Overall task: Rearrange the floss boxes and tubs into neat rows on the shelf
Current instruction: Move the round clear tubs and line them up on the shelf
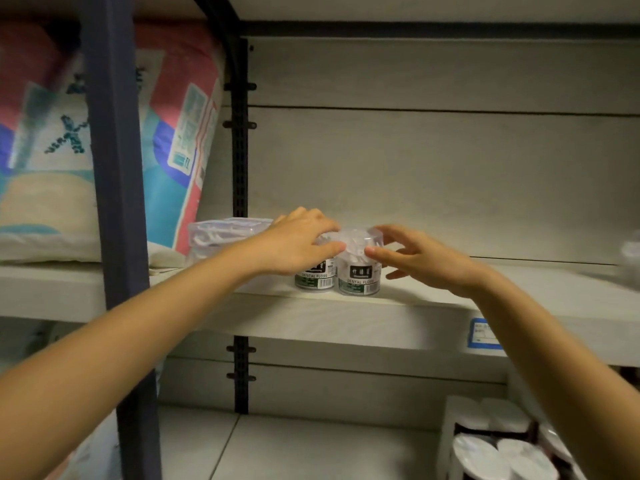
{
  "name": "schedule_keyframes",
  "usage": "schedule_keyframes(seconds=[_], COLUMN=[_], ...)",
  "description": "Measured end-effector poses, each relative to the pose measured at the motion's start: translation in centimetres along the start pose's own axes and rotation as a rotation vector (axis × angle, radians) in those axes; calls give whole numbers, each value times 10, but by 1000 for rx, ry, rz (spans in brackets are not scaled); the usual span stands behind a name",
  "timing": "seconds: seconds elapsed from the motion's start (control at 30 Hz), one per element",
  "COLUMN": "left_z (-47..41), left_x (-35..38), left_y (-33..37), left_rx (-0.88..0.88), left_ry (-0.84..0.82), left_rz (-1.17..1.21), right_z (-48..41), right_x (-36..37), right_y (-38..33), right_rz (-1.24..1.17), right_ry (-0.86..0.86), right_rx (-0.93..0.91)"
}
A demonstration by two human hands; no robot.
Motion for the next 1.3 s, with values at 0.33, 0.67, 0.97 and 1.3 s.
schedule_keyframes(seconds=[0.33, 0.67, 0.97, 1.3], left_z=[-19, -39, -38, -45], left_x=[-19, -10, -15, -34], left_y=[-23, -30, -24, 78], left_rx=[-91, -113, -149, -9], left_ry=[-105, -184, -122, 27], left_rz=[-53, -59, 154, 328], right_z=[-8, -17, -11, 49], right_x=[-9, -3, -12, -107], right_y=[-5, 0, -2, 6], right_rz=[164, 118, 107, 179], right_ry=[73, 49, 92, 183], right_rx=[-60, -2, -12, 13])
Point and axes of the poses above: each hand's wrist, its own z-axis away from the middle knuckle, its own x-axis out of the palm, y = z × x, the point moved 5 cm from there along -z, towards the middle knuckle, and after that the axes turned 8 degrees about -x, right-handed, at the moved point
